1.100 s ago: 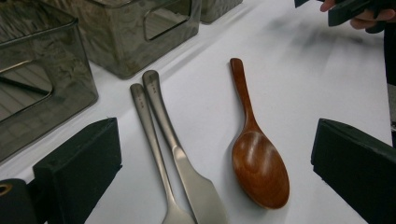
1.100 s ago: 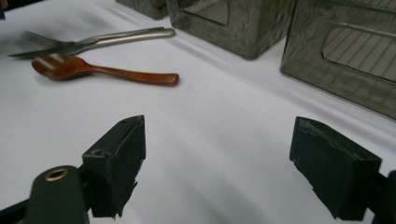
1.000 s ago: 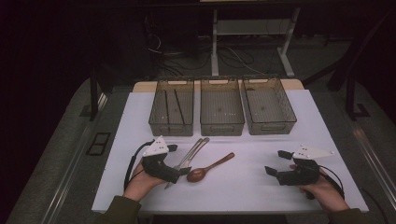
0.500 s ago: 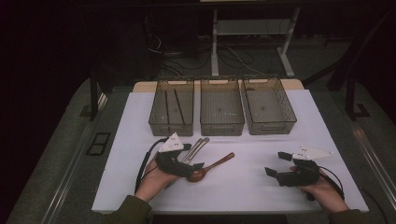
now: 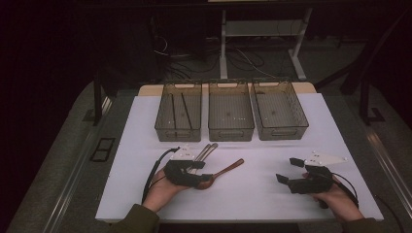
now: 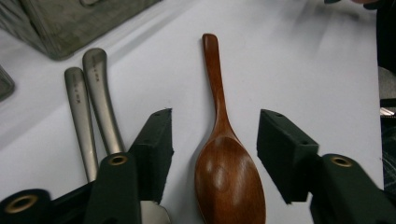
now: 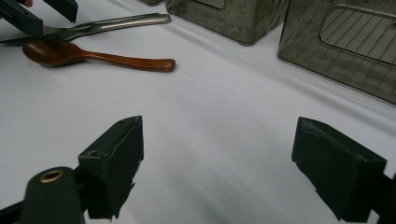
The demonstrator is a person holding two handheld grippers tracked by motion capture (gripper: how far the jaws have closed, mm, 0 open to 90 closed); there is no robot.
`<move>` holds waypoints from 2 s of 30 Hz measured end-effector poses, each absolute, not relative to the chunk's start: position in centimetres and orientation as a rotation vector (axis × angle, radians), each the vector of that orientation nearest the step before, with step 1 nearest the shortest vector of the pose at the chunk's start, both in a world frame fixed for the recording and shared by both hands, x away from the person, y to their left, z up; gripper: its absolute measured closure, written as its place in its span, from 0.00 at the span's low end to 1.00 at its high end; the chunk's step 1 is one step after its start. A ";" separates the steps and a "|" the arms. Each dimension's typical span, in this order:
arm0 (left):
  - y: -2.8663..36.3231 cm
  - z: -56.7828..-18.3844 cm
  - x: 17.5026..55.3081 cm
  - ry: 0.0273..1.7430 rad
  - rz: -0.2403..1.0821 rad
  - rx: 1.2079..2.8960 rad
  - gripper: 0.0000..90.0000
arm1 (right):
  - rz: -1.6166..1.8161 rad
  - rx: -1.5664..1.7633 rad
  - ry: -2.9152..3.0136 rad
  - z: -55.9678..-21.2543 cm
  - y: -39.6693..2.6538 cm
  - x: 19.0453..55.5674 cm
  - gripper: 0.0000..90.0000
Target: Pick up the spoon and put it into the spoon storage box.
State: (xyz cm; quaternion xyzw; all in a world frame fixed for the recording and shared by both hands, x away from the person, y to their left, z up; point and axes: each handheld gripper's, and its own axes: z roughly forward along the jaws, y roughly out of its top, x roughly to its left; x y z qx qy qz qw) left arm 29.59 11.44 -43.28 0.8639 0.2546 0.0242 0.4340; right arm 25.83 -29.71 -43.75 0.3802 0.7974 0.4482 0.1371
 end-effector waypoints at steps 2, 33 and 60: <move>11.4 -43.5 29.6 0.642 0.053 2.159 0.53 | 1.297 1.100 2.308 -43.8 -29.7 25.8 0.18; 10.8 -44.6 28.9 0.621 0.016 2.275 0.56 | 1.287 1.085 2.323 -43.7 -29.7 25.8 0.18; 9.6 -44.2 27.8 0.558 0.041 2.344 0.78 | 1.291 1.083 2.316 -43.7 -29.8 25.8 0.18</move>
